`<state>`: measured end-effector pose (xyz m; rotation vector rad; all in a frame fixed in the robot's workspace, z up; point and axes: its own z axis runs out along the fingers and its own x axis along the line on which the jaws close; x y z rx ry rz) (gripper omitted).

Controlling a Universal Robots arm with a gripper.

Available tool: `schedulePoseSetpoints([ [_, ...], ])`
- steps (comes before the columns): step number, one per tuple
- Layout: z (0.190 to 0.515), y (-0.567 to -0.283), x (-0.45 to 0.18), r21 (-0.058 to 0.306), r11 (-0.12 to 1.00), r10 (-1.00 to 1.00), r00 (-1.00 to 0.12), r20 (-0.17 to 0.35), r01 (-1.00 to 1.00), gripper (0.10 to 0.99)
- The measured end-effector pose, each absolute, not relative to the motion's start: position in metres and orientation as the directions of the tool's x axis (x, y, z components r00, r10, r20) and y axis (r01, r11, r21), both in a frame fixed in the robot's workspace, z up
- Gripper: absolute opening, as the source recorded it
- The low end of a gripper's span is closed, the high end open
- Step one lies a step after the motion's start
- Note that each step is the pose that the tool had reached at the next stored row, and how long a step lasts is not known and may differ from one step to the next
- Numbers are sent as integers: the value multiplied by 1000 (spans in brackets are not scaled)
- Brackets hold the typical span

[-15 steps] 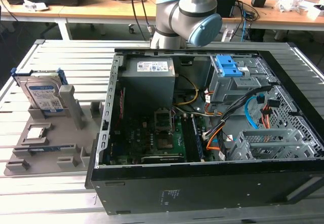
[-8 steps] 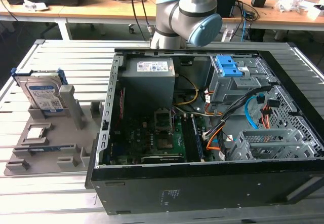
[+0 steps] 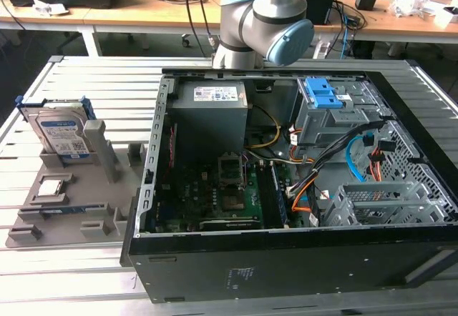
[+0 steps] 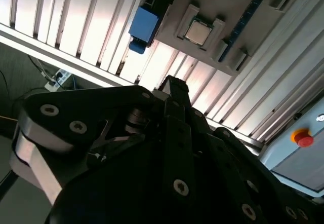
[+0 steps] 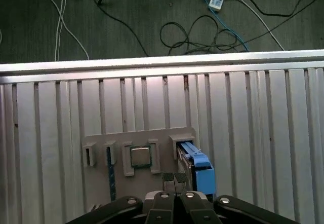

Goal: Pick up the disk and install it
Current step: 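Pick up the disk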

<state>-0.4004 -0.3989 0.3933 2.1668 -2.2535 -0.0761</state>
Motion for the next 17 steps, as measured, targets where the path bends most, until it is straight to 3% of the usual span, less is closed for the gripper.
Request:
schedulePoseSetpoints([
  [17, 393, -399, -400, 45, -196, -981, 195, -23, -980, 106],
])
